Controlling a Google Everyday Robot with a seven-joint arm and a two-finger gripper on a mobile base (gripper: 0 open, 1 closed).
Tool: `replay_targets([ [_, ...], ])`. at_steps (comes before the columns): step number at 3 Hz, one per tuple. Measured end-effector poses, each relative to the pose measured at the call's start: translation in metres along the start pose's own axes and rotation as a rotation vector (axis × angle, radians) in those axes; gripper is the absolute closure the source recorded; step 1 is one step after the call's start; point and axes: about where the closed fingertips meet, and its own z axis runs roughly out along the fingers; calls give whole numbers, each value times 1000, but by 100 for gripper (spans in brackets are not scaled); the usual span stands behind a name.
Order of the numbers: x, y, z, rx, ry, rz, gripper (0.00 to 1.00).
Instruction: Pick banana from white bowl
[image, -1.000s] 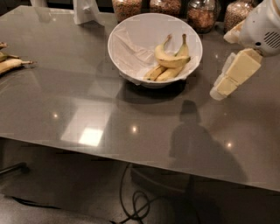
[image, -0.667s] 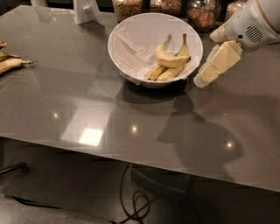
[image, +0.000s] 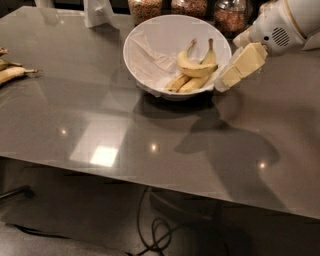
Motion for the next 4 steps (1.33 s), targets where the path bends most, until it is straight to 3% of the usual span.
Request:
replay_targets([
  [1,-5,-8,7,37,-37,1,0],
  [3,-52,-45,45,183,-142,-66,0],
  [4,-67,-56,53,223,-171,-85,0],
])
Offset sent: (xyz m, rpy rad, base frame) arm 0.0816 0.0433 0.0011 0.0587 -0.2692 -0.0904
